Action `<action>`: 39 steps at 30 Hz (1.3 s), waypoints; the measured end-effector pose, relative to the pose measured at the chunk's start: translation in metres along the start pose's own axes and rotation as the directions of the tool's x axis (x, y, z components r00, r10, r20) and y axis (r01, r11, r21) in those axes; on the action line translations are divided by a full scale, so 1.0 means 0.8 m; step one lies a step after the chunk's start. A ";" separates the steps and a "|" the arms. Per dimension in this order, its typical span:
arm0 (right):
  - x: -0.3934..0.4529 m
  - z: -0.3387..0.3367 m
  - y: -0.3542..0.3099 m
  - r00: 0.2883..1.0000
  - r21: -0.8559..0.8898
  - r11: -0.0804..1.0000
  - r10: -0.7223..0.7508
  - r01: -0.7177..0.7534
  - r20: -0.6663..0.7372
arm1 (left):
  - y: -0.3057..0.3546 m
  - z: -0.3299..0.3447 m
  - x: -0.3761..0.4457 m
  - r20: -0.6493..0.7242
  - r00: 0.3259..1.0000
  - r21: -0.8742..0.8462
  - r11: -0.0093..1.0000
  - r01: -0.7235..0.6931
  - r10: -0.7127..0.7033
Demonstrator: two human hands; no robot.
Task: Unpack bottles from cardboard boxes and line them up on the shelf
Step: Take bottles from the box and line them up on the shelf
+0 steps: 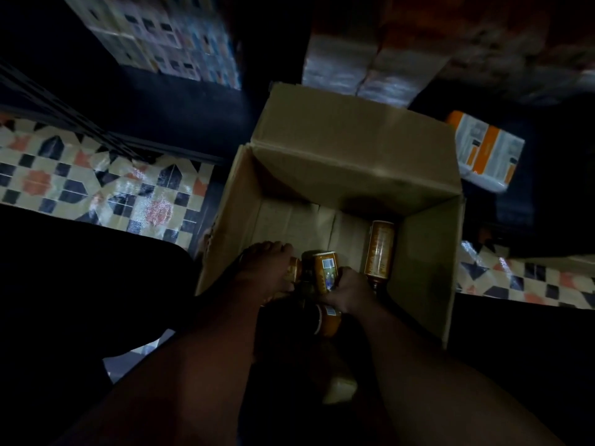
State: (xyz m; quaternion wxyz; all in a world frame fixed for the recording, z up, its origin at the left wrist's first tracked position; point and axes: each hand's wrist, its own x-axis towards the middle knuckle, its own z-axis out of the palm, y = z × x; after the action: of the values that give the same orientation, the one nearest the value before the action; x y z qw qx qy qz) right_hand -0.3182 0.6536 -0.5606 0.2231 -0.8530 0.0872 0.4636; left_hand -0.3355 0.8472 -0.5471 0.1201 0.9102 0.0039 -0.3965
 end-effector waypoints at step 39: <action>-0.354 -0.337 -0.108 0.610 0.256 0.591 -0.538 0.765 -0.581 | 0.169 -0.325 -0.246 -0.825 0.515 -0.303 0.589 -0.749 0.231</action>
State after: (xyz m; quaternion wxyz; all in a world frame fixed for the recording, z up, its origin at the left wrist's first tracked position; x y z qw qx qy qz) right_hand -0.2420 0.5894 -0.1730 0.5597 -0.8187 -0.0811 0.0993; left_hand -0.2689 0.7907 -0.2048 0.5213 0.8451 -0.0951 0.0711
